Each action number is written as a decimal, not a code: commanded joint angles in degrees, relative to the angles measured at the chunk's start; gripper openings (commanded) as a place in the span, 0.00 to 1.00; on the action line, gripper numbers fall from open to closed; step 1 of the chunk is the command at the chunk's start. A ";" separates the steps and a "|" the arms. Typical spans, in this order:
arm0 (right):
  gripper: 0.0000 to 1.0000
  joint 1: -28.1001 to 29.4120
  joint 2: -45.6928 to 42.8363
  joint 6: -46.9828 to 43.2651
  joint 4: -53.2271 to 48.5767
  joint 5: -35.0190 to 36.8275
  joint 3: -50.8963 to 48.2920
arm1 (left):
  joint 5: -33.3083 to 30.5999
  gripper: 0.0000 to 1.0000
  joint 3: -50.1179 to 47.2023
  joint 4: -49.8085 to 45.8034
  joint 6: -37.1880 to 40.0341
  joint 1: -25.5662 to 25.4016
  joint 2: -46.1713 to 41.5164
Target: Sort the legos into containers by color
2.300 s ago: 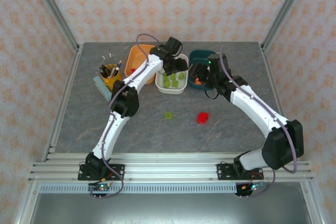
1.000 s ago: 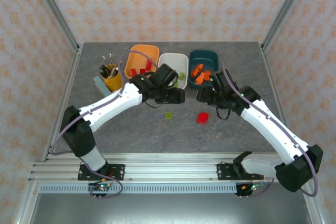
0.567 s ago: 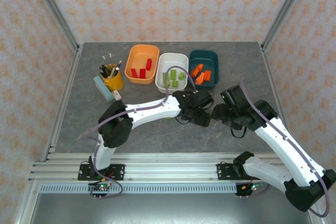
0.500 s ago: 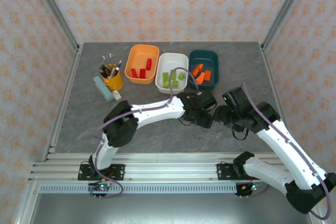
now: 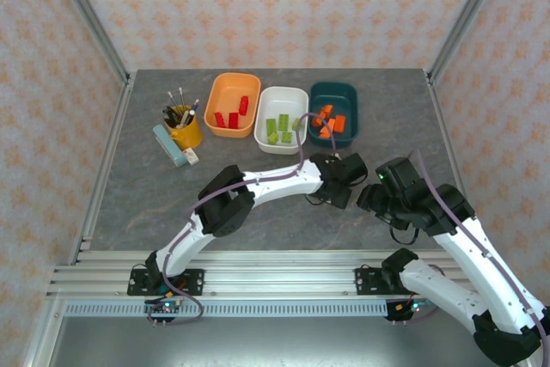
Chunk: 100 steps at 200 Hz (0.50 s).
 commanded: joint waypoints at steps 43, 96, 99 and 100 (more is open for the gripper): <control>0.62 0.31 -0.46 1.36 1.49 2.43 -0.11 | -3.84 0.38 1.63 -2.49 1.34 -0.50 1.32; 0.62 0.27 -0.29 0.46 6.47 2.86 0.65 | -4.96 0.31 -2.00 -3.18 0.59 0.26 -6.57; 0.62 0.27 -0.29 0.28 7.15 2.78 0.81 | -4.81 0.31 -2.31 -3.34 0.41 0.47 -7.25; 0.62 0.27 -0.28 0.21 7.39 2.75 0.87 | -4.80 0.31 -2.43 -3.36 0.33 0.51 -7.47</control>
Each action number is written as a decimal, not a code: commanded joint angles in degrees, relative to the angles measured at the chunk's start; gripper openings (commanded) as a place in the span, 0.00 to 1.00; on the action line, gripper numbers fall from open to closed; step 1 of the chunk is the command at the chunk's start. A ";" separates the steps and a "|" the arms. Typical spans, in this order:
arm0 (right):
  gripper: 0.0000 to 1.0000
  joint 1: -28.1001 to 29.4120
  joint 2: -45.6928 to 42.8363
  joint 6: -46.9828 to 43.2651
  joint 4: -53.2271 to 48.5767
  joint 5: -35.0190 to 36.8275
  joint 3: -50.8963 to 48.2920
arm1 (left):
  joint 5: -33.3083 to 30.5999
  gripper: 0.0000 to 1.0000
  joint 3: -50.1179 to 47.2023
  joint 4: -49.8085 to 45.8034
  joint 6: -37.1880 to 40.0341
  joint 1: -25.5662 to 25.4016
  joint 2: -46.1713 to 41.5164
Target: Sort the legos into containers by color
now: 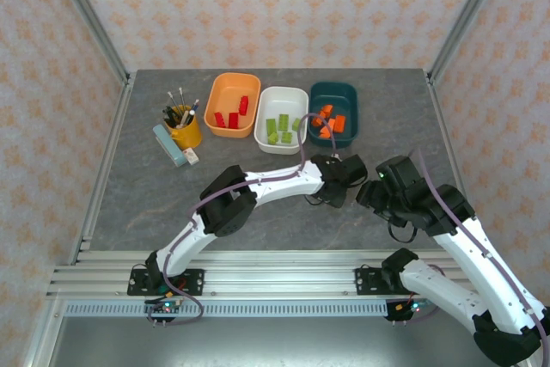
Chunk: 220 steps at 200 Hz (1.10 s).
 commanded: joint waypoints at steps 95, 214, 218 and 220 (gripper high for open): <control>0.61 0.27 9.03 -2.85 44.18 -10.41 -1.35 | -1.02 0.31 -2.56 -6.06 -0.01 19.53 -21.54; 0.61 -2.01 43.94 -0.46 71.57 -16.20 13.93 | -12.76 0.33 26.38 -7.25 0.97 41.21 3.70; 0.61 -2.09 44.59 -0.39 71.64 -16.30 14.21 | -13.00 0.33 26.95 -6.69 0.78 41.60 4.52; 0.61 -2.17 44.83 -0.31 71.69 -16.33 14.27 | -13.15 0.33 27.33 -6.47 0.70 41.77 4.89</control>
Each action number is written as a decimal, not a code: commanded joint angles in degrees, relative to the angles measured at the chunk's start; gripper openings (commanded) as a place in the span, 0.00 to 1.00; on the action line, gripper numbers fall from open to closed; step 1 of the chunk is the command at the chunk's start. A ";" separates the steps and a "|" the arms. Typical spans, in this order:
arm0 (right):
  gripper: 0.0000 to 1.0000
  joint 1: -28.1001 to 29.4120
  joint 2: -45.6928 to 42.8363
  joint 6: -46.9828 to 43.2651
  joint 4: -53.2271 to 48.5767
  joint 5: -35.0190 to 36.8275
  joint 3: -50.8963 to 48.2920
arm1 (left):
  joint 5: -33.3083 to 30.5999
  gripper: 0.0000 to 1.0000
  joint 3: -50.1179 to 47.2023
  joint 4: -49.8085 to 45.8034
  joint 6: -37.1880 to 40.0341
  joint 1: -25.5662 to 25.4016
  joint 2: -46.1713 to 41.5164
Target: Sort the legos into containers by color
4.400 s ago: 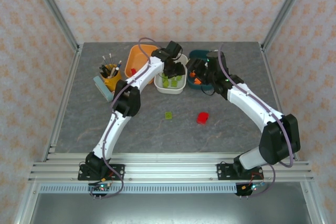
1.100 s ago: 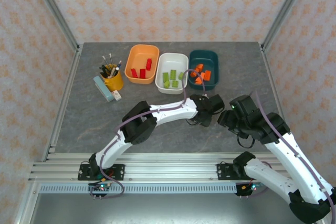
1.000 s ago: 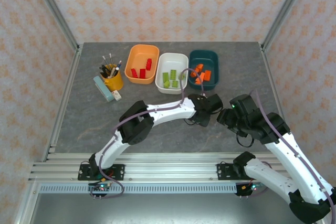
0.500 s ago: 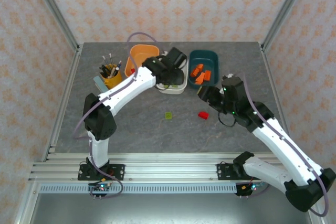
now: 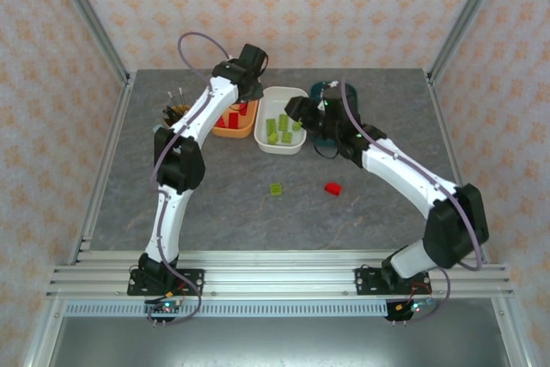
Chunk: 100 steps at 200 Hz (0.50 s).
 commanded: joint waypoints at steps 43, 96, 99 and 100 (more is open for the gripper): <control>0.61 -1.67 6.47 2.13 4.06 -3.95 5.05 | -8.84 0.33 14.40 -1.23 -1.21 4.12 11.72; 0.61 -1.68 12.06 4.24 2.83 -8.55 8.96 | -9.46 0.36 14.91 -2.82 -3.21 4.23 15.60; 0.61 -1.68 12.20 4.30 2.83 -8.76 9.02 | -9.38 0.36 14.93 -2.76 -3.17 4.25 15.67; 0.61 -1.68 12.25 4.32 2.83 -8.77 9.11 | -9.37 0.36 14.93 -2.72 -3.17 4.28 15.74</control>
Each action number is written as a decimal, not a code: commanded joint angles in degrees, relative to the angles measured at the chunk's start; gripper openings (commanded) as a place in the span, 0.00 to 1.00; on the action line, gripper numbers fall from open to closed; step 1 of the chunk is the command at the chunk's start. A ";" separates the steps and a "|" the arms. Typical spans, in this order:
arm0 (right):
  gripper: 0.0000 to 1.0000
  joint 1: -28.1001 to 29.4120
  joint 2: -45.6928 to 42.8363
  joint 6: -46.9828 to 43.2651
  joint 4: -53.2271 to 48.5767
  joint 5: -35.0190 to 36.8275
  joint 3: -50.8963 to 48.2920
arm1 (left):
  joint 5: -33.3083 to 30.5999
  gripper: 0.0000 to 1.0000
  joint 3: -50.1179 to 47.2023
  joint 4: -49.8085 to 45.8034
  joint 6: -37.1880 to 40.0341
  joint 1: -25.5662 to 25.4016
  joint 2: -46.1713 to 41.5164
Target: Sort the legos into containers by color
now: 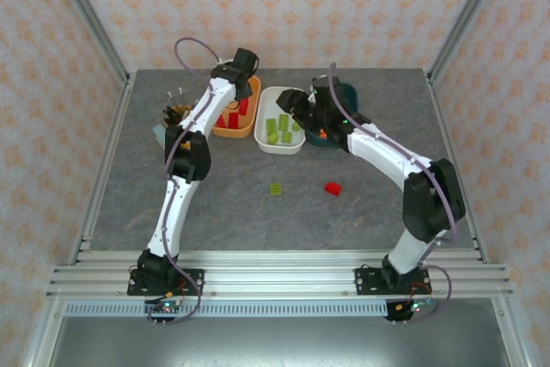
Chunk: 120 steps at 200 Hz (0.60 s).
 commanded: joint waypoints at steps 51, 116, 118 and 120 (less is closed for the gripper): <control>0.61 -0.19 1.32 1.50 -0.47 -4.12 2.23 | -2.44 0.41 1.47 -3.64 -2.25 0.56 1.50; 0.62 0.46 1.53 -1.86 -6.52 -3.94 4.18 | -0.79 0.55 0.84 -5.74 -2.01 0.73 0.81; 0.62 0.50 1.50 -2.17 -7.08 -3.83 4.39 | -0.77 0.55 0.75 -5.73 -1.98 0.69 0.74; 0.62 0.56 1.49 -2.45 -7.55 -3.76 4.59 | -0.70 0.55 0.66 -5.79 -1.90 0.70 0.63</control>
